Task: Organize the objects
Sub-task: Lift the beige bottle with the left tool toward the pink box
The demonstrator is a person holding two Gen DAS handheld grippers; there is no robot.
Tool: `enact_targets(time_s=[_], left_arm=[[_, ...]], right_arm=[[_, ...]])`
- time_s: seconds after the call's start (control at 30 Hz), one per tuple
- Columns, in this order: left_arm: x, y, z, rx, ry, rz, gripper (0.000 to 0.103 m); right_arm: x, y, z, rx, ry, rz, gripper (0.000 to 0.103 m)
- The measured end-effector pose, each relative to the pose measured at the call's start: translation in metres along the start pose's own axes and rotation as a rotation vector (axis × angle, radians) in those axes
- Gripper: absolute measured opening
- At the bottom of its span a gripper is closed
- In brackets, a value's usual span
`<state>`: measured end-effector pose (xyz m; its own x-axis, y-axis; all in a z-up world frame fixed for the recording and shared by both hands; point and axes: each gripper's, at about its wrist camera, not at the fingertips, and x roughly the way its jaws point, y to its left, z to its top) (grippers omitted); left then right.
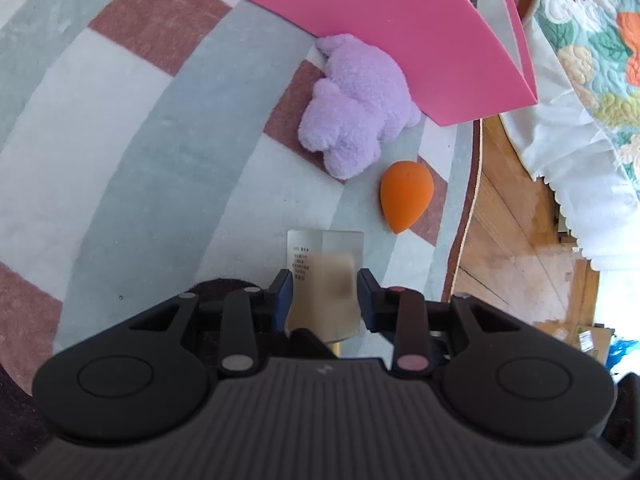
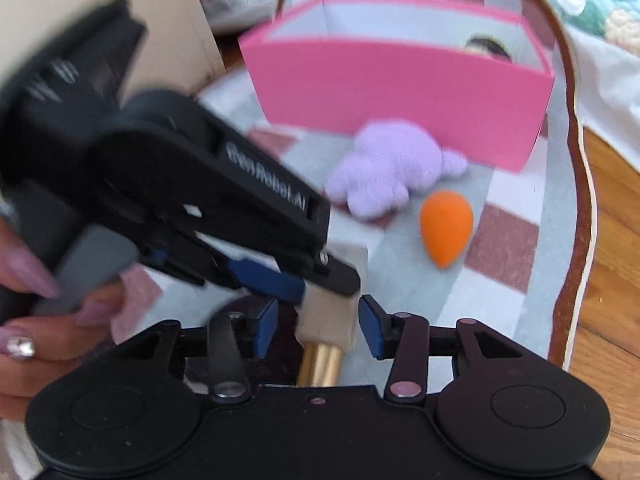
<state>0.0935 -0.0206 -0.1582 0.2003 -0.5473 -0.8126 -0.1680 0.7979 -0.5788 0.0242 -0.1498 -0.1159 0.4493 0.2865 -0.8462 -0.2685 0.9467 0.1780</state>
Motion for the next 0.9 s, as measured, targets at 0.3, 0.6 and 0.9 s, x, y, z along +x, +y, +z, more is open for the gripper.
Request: enact_targets(time_s=[0.3, 0.6, 0.9], left_arm=[[0.006, 0.002, -0.008, -0.002, -0.031, 0.007, 0.046], [-0.011, -0.011, -0.004, 0.036, -0.052, -0.003, 0.036], [-0.064, -0.044, 0.006, 0.111, -0.149, -0.033, 0.036]], right_arm=[[0.024, -0.014, 0.000, 0.141, 0.033, -0.006, 0.040], [0.012, -0.056, -0.005, 0.450, 0.005, 0.142, 0.040], [-0.031, -0.044, 0.024, 0.397, -0.101, 0.131, 0.040]])
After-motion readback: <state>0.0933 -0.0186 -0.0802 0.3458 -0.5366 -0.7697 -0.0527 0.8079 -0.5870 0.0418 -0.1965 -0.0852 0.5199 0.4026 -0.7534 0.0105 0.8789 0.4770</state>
